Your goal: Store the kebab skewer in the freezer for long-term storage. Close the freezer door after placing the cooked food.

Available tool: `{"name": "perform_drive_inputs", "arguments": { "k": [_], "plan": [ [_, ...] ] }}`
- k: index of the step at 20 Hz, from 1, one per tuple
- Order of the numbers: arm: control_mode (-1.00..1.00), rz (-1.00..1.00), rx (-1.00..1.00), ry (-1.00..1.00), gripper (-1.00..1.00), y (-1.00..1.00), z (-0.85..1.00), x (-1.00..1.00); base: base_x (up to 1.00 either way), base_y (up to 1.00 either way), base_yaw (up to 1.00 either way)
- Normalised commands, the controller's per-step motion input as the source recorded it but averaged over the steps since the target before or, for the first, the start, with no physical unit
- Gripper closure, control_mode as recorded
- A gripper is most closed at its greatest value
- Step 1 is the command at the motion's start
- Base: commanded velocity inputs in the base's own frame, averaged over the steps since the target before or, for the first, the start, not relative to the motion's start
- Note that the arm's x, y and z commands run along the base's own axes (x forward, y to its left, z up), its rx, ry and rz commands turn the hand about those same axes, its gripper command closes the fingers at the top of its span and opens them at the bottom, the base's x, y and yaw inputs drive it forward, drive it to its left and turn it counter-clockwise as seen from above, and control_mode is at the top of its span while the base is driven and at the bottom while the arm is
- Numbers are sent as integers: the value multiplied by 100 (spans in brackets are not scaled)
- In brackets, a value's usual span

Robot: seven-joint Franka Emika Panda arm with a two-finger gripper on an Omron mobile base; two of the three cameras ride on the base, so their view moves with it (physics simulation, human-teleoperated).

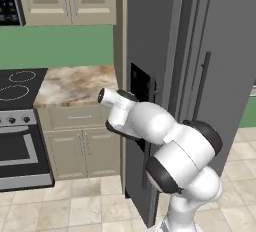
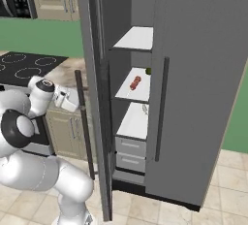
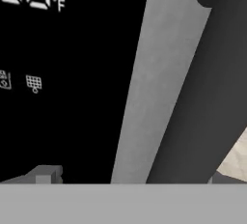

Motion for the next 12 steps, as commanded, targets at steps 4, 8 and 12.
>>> {"name": "perform_drive_inputs", "arguments": {
  "k": [4,8,12],
  "plan": [
    [-100,18,20,0,-100,-100,9,18,0,0,0],
    [-100,30,32,1,-100,-100,6,11,0,0,0],
    [-100,20,38,0,-100,-78,17,9,0,0,0]
  ]
}}
